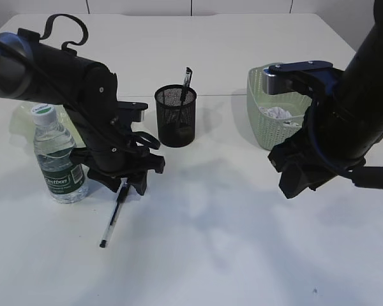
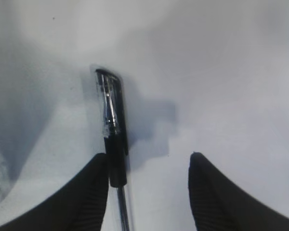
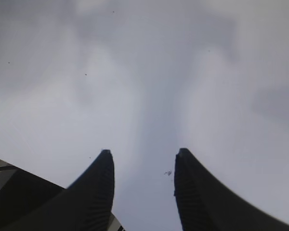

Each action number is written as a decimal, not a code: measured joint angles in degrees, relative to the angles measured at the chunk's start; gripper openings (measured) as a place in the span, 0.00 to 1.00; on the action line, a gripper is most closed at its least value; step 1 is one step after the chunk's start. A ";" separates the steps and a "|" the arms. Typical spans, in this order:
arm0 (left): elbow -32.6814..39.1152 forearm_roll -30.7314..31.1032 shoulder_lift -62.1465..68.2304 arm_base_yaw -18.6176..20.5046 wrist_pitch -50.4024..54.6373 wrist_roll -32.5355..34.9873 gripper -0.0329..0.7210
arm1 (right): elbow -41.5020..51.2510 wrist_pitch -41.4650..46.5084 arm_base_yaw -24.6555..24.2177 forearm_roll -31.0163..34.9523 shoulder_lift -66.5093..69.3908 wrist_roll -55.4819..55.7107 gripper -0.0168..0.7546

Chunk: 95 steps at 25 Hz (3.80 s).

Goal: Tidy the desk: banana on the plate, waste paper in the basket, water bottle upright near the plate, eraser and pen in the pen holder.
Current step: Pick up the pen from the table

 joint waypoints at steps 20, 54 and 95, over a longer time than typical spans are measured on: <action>0.00 2.31 0.50 -0.05 -1.69 -1.24 0.53 | 0.00 0.00 0.00 0.00 0.00 -0.46 0.43; -0.10 0.67 0.50 -0.05 3.93 -4.89 0.53 | 0.00 0.00 0.00 0.00 0.00 -1.16 0.43; -0.59 0.67 3.43 -0.05 3.68 -5.02 0.51 | 0.00 0.00 0.00 0.00 0.00 -1.93 0.43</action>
